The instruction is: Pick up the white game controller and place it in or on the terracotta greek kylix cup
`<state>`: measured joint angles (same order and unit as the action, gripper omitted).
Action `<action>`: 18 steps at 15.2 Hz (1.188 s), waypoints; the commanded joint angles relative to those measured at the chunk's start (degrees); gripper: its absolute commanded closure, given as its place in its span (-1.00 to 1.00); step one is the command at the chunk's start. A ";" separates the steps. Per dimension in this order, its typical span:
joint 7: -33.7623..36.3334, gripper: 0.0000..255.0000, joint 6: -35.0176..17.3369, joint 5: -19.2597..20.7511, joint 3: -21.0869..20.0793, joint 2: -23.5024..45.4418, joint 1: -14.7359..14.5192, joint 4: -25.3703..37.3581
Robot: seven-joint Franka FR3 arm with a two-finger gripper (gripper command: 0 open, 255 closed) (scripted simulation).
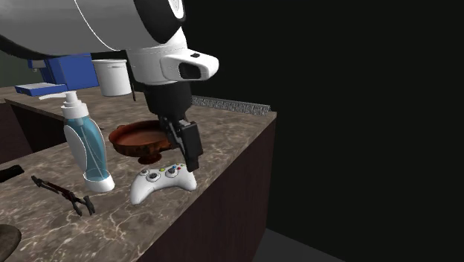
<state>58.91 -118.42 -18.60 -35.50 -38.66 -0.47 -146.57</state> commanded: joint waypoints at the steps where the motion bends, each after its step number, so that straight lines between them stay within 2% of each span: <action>1: 4.90 -1.00 -3.73 -0.66 -4.07 3.94 1.66 1.03; 4: 12.52 -1.00 -8.13 -0.01 -10.42 9.97 5.10 3.81; 7: 21.21 -1.00 -12.34 3.02 -17.78 16.89 10.20 7.33; 15: 25.59 -1.00 -19.84 7.71 -23.53 23.48 14.86 5.62; 18: 25.48 -1.00 -19.82 7.56 -23.73 23.40 15.06 5.62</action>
<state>84.83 -138.78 -10.44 -59.15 -16.86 14.84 -139.47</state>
